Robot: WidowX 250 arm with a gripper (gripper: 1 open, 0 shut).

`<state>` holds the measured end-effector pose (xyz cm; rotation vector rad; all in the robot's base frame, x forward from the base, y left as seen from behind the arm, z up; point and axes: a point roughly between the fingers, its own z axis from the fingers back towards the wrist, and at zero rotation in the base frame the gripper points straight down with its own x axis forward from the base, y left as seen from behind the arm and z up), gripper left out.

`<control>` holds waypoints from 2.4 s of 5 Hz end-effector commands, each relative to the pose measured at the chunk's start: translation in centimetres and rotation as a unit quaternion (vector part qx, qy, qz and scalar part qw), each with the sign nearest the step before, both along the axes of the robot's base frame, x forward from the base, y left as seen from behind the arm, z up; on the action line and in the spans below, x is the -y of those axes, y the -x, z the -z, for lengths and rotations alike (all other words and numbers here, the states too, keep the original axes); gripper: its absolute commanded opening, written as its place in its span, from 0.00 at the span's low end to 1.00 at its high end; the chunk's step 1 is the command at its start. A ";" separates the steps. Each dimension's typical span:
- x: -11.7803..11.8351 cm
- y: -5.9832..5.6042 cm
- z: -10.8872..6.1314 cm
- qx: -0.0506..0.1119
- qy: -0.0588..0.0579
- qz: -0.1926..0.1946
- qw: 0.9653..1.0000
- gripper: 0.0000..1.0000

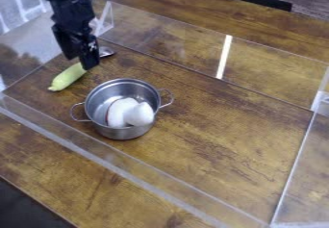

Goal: Move the green spoon to the right

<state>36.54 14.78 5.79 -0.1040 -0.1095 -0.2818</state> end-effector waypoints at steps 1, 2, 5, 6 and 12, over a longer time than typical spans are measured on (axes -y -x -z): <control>-0.8 -2.1 -1.8 0.030 -0.010 0.022 0.999 1.00; -1.3 -3.3 -1.3 0.030 -0.008 0.042 0.999 1.00; -4.6 -2.7 0.3 0.023 -0.001 0.003 1.000 0.00; -4.4 -2.3 -0.4 0.019 -0.002 -0.021 1.000 0.00; 4.1 -5.0 -10.1 0.019 -0.071 -0.028 0.997 0.00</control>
